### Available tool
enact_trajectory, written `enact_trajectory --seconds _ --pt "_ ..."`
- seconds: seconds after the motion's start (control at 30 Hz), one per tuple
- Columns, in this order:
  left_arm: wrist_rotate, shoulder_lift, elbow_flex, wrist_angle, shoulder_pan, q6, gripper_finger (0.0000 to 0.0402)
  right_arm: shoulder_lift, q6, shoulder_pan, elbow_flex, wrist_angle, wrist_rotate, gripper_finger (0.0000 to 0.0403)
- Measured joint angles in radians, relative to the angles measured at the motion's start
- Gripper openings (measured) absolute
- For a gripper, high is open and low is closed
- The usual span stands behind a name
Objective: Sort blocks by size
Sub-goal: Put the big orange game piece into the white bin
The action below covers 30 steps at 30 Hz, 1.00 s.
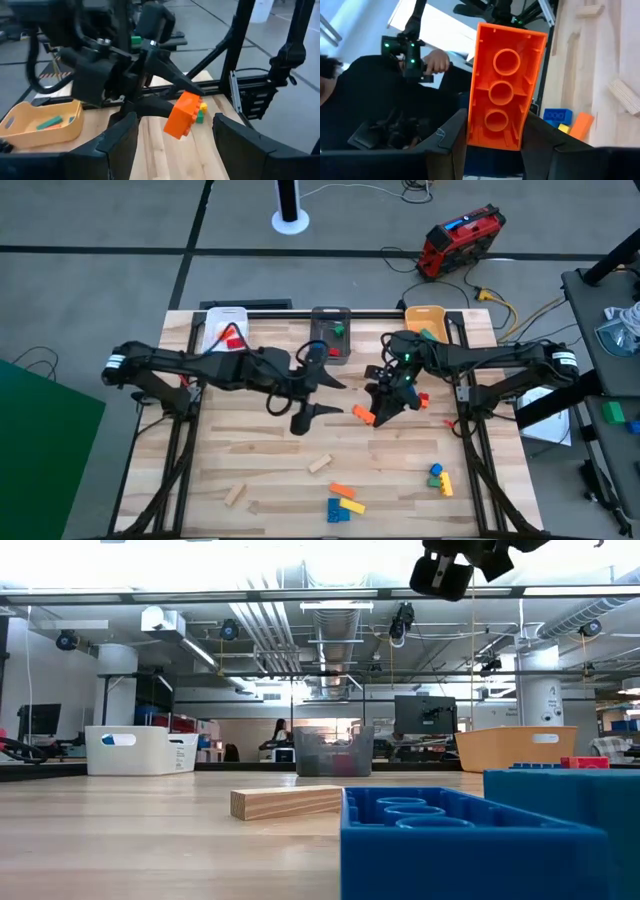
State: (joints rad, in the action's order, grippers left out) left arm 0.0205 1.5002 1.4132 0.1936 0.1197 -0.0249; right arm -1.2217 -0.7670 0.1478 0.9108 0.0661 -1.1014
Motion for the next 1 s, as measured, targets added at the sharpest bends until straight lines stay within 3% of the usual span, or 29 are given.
enact_trajectory --seconds 0.47,0.63,0.83,1.0 --pt "0.08 0.166 0.051 -0.14 0.004 -0.074 0.0231 -0.001 -0.071 -0.001 0.0 0.092 -0.07 0.0131" --pt "0.12 0.215 0.123 -0.138 0.004 -0.105 0.0231 -0.003 -0.076 -0.002 0.0 0.097 -0.085 0.0131" --pt "0.129 0.222 0.127 -0.129 -0.001 -0.106 0.0229 -0.003 -0.081 -0.004 0.0 0.104 -0.095 0.0131" --pt "0.13 0.222 0.125 -0.125 -0.001 -0.106 0.0188 -0.003 -0.08 -0.006 0.0 0.105 -0.103 0.0131"
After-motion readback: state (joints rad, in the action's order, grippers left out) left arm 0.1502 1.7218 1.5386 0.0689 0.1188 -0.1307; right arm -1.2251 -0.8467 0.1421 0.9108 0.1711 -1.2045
